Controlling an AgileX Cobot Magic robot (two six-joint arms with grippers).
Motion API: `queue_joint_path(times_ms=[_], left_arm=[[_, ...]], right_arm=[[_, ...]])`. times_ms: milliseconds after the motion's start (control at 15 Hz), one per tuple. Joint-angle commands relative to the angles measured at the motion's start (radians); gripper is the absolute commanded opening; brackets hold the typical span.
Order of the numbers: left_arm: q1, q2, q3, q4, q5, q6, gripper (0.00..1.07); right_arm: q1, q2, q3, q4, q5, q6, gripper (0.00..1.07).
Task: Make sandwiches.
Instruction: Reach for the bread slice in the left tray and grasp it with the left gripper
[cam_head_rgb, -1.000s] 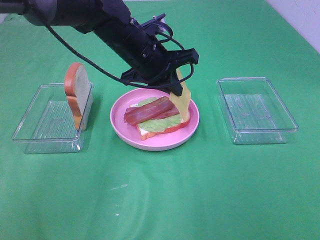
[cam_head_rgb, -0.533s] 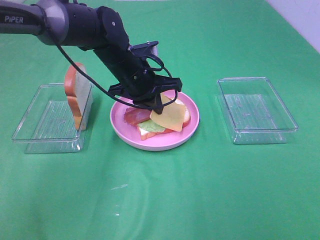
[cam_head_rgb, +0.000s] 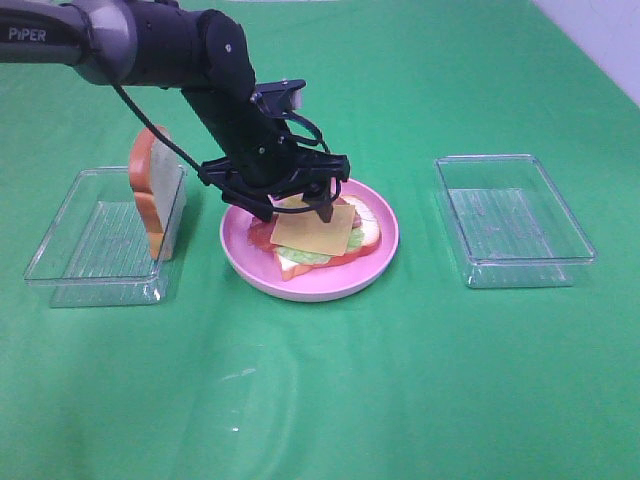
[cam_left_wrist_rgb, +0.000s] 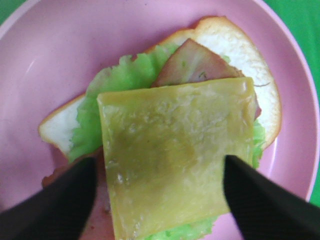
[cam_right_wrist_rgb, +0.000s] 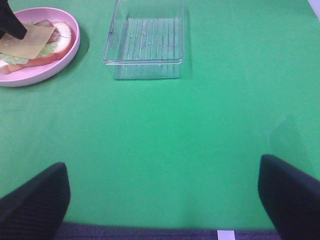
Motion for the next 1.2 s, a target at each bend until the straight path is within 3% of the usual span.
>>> queue_joint_path(times_ms=[67, 400, 667, 733, 1000, 1200], left_arm=[[-0.004, -0.007, -0.07, 0.0, 0.058, -0.004, 1.01], [-0.004, -0.007, -0.23, 0.044, 0.225, -0.005, 1.01], [-0.003, -0.008, -0.513, 0.202, 0.57, -0.014, 1.01], [-0.003, -0.025, -0.534, 0.243, 0.568, -0.023, 1.01], [0.018, -0.106, -0.529, 0.277, 0.568, -0.032, 1.01], [0.14, -0.197, -0.377, 0.254, 0.568, -0.054, 1.01]], right_arm=[[-0.005, -0.032, -0.002, 0.0, 0.001, -0.009, 0.97], [-0.005, -0.032, -0.002, 0.0, 0.001, -0.009, 0.97], [-0.005, -0.032, -0.002, 0.0, 0.001, -0.009, 0.97], [-0.005, -0.032, -0.002, 0.0, 0.001, -0.009, 0.97], [-0.005, -0.032, -0.002, 0.0, 0.001, -0.009, 0.97], [-0.005, -0.032, -0.002, 0.0, 0.001, -0.009, 0.97]])
